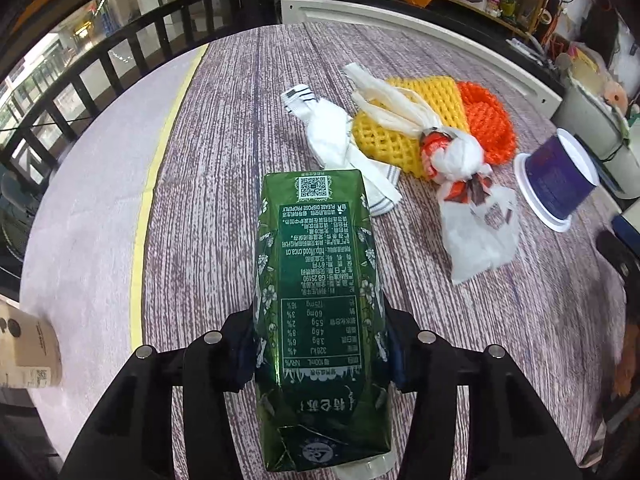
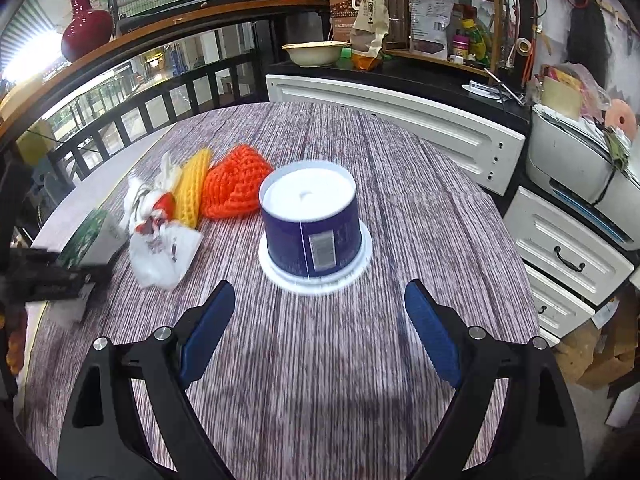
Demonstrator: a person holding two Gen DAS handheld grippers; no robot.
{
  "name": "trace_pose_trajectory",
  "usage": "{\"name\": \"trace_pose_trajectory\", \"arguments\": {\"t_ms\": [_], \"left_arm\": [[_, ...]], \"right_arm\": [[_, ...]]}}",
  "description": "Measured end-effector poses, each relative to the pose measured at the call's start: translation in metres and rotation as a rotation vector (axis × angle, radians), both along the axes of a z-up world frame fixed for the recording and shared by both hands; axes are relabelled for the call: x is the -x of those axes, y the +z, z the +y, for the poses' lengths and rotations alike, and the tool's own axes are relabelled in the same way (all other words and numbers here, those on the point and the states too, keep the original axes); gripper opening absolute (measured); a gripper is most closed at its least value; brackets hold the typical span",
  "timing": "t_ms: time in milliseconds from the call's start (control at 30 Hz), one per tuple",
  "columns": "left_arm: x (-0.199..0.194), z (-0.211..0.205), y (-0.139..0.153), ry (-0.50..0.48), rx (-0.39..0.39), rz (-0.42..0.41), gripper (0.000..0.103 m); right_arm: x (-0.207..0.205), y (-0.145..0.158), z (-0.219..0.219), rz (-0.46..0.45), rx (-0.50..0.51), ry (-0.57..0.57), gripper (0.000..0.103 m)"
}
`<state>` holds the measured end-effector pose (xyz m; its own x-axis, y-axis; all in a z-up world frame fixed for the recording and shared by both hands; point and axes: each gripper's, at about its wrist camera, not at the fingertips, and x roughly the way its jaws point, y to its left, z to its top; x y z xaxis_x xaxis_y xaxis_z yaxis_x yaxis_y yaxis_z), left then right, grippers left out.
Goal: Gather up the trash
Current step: 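Grasp the blue-and-white cup by its rim with the right gripper, then carry the green carton and blue cup over the black bin with both grippers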
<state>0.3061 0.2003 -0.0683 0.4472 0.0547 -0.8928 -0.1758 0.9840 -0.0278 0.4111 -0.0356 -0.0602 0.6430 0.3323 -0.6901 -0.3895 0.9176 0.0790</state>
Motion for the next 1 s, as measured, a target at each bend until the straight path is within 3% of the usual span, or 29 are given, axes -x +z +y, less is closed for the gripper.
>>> {"name": "trace_pose_trajectory", "arguments": {"t_ms": [167, 333, 433, 633, 900, 1000], "left_arm": [[0.023, 0.002, 0.004, 0.0, 0.042, -0.043, 0.049], [0.045, -0.007, 0.01, -0.024, 0.023, -0.095, 0.049], [0.053, -0.009, 0.01, -0.027, 0.048, -0.107, 0.049], [0.068, -0.022, 0.014, -0.051, 0.053, -0.146, 0.049], [0.092, -0.058, 0.026, -0.085, 0.048, -0.226, 0.049], [0.102, -0.074, 0.03, -0.096, 0.025, -0.26, 0.049]], "right_arm": [[-0.031, -0.006, 0.024, 0.012, 0.036, -0.001, 0.085], [-0.052, -0.013, 0.039, 0.022, 0.09, 0.004, 0.071], [-0.049, -0.013, 0.037, 0.02, 0.081, 0.001, 0.071], [-0.009, 0.003, 0.021, 0.003, 0.031, 0.026, 0.07], [0.069, 0.024, -0.007, -0.141, 0.071, 0.037, 0.07], [0.093, 0.029, -0.025, -0.149, 0.036, 0.03, 0.071]]}}
